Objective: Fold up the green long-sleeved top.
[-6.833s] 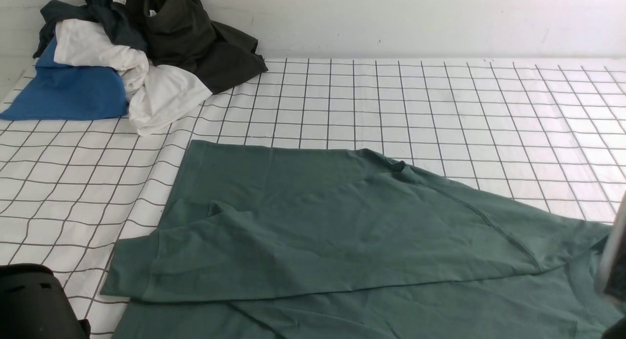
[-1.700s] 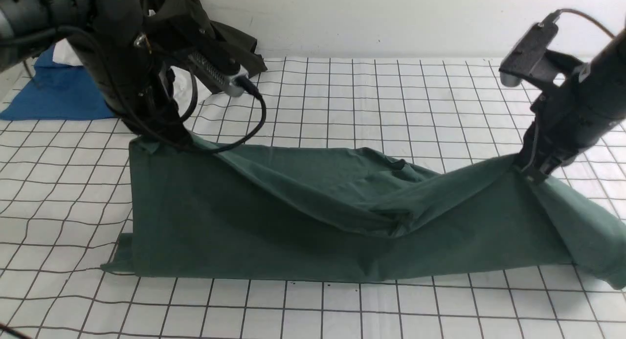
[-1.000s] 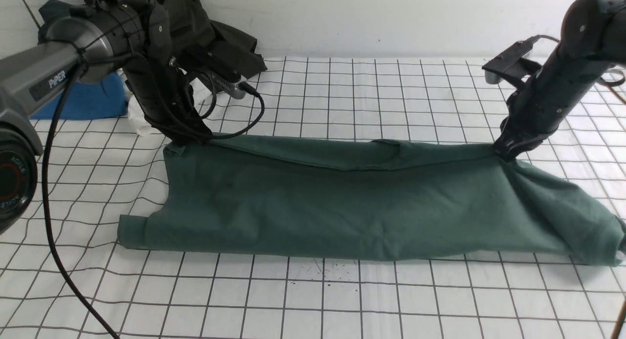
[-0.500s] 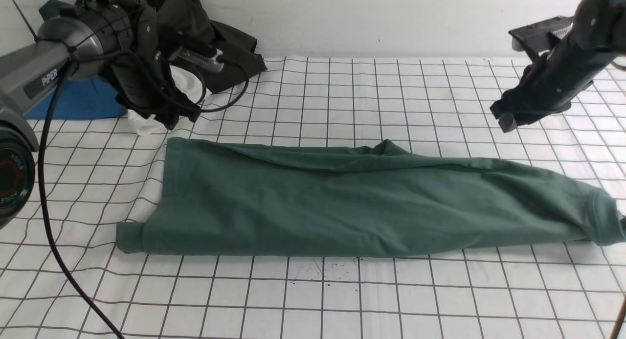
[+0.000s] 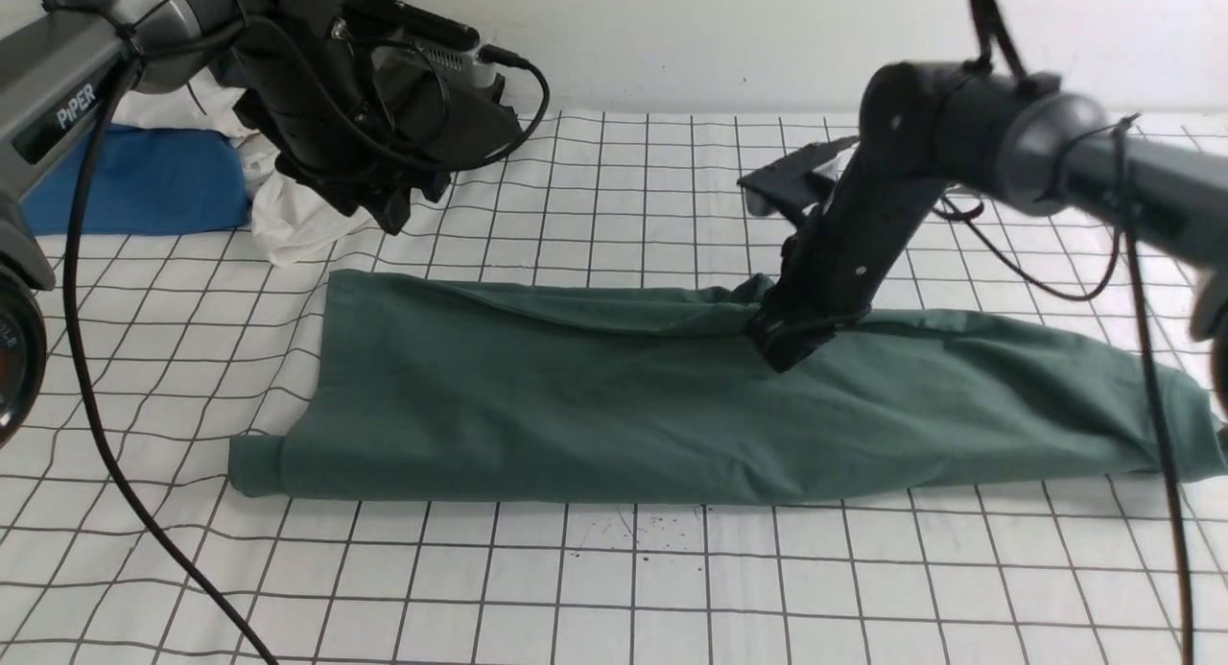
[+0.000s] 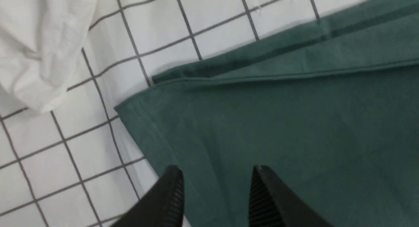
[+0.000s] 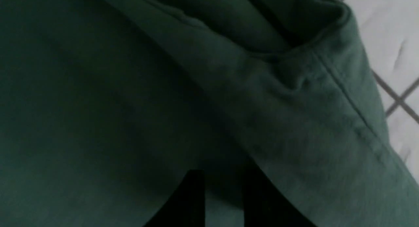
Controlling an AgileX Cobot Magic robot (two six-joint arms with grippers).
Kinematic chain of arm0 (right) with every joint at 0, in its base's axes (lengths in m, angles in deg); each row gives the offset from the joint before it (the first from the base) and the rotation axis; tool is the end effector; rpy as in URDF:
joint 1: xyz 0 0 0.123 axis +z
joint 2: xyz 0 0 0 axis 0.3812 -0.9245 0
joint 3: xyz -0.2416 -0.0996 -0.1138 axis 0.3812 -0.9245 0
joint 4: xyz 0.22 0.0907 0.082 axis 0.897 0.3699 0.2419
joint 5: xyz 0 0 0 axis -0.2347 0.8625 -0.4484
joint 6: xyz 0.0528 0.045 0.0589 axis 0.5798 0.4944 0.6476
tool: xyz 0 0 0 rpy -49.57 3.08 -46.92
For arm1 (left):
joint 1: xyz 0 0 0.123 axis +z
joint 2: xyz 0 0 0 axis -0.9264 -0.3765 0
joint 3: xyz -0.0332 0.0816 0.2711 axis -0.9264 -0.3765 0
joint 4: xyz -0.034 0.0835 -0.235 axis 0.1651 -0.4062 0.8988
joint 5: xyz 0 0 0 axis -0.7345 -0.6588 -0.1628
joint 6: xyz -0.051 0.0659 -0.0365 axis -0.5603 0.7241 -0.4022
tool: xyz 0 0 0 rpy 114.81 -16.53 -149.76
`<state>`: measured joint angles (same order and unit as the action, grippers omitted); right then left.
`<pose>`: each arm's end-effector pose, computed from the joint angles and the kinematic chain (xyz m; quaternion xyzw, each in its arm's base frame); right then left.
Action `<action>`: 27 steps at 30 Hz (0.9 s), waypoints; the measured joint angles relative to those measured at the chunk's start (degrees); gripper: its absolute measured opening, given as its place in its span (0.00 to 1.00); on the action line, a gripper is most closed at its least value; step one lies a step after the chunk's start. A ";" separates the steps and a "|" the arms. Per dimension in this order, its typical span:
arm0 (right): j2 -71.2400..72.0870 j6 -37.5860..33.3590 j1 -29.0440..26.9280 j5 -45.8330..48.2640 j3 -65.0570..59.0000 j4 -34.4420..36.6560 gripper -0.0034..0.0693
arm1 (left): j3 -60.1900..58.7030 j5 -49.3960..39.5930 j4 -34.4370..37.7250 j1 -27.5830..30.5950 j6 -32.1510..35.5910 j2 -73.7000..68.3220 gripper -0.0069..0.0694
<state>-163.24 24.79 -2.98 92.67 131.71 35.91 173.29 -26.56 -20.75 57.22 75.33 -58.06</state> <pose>0.4487 0.1707 0.1641 -0.3502 0.9298 0.0628 0.0947 0.4587 -0.0880 0.2749 0.2055 0.9614 -0.0042 0.1832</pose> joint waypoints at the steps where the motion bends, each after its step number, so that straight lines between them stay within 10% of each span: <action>1: -0.80 2.99 0.16 -1.90 0.00 -1.28 0.26 | 0.00 -0.81 0.17 -0.02 0.42 0.00 0.36; 12: -1.18 32.04 -5.01 -15.22 0.00 -20.91 0.24 | 0.00 -2.49 1.59 -0.09 0.92 0.00 0.08; 27: 30.24 21.20 -10.95 0.46 -21.20 -15.05 0.24 | 0.00 -2.49 5.91 -6.01 3.92 0.00 0.08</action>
<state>-132.99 46.00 -13.93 93.12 110.51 20.86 173.29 -29.05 -14.85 51.21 79.25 -58.06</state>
